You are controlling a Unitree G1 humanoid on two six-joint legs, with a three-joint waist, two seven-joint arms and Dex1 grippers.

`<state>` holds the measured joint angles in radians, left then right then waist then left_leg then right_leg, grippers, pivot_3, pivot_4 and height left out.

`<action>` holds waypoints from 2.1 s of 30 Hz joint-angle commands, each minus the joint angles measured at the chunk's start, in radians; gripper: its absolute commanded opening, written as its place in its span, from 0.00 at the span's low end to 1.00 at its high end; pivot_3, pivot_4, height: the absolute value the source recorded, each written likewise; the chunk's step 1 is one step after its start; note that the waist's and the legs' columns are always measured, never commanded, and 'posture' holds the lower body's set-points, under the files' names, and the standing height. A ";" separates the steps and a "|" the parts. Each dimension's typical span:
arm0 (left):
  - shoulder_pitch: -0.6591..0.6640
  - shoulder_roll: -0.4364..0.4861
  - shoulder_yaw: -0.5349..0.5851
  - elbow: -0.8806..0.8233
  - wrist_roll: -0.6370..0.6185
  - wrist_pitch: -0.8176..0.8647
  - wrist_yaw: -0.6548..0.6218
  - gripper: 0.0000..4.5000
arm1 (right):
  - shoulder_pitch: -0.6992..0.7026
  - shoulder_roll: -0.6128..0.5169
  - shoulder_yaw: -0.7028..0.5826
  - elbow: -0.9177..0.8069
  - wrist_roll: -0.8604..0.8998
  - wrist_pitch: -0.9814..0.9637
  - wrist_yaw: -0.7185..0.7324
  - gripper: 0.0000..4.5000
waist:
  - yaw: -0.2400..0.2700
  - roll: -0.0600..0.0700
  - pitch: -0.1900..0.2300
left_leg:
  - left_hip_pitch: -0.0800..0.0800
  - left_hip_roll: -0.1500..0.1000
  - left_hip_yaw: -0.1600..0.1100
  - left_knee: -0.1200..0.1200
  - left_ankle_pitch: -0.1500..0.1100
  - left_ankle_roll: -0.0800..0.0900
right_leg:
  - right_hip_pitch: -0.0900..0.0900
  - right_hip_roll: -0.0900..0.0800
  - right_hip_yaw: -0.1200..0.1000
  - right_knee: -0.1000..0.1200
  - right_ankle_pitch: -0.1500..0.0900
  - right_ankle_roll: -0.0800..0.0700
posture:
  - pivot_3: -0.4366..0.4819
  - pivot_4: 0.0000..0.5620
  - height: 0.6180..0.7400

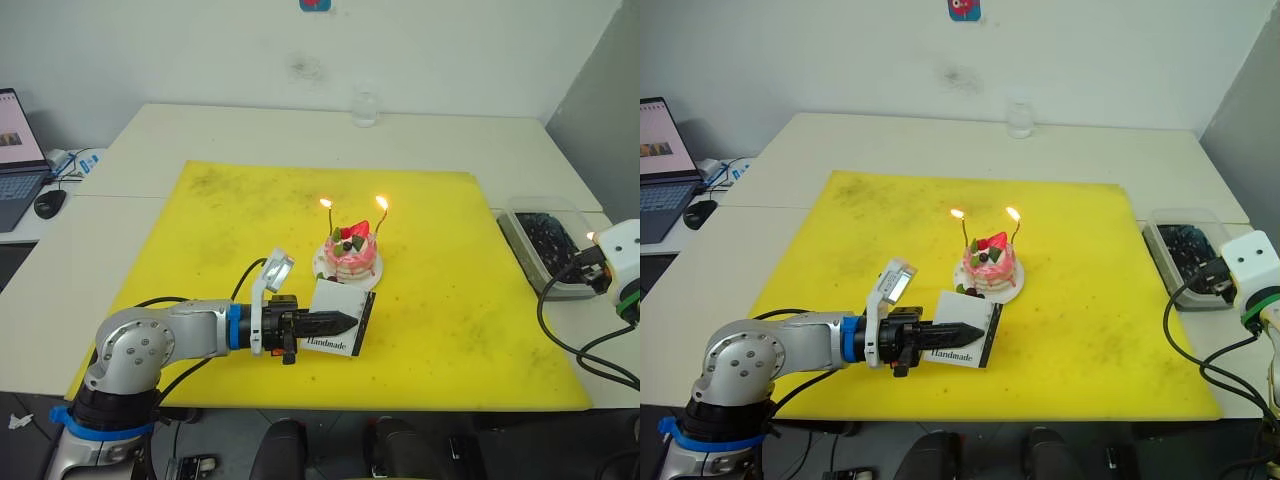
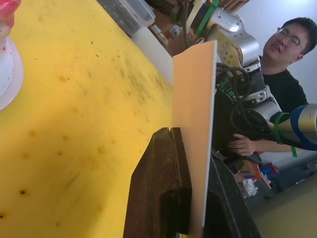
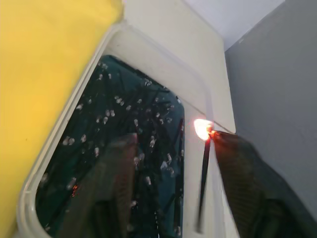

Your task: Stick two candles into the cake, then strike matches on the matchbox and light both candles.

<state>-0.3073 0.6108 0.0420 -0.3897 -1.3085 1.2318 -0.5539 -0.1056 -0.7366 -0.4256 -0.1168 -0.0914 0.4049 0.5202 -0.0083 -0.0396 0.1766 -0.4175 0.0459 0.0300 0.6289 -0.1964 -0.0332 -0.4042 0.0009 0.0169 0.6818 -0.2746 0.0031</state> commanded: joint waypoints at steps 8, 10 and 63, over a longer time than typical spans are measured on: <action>0.005 -0.003 0.016 -0.028 -0.002 -0.023 0.029 0.00 | 0.020 0.001 -0.036 -0.051 0.065 0.000 -0.042 0.99 | 0.000 0.000 0.000 | 0.000 0.000 0.000 0.000 0.000 0.000 | 0.000 0.000 0.000 0.000 0.000 0.001 | 0.48 0.27 1.00; 0.006 -0.005 0.014 -0.028 0.000 -0.025 0.033 0.00 | 0.013 0.005 -0.025 -0.045 0.058 -0.005 -0.064 0.99 | 0.000 0.000 0.000 | 0.000 0.000 0.000 0.000 0.000 0.000 | 0.000 0.000 0.000 0.000 0.000 0.001 | 0.48 0.27 1.00; -0.030 0.389 0.027 -0.064 -0.209 -0.016 0.330 0.99 | 0.160 -0.289 -0.033 -0.655 0.817 0.406 0.351 1.00 | 0.006 -0.001 0.001 | 0.000 0.001 -0.001 0.000 0.000 0.000 | 0.000 -0.003 -0.001 -0.002 0.000 0.000 | 0.48 0.27 1.00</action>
<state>-0.3301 0.9632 0.0179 -0.3944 -1.5965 1.2472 -0.1172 0.0617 -1.0082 -0.4263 -0.7781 0.7281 0.8440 0.8435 -0.0026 -0.0405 0.1772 -0.4183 0.0464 0.0290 0.6284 -0.1965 -0.0332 -0.4043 -0.0025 0.0158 0.6792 -0.2750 0.0022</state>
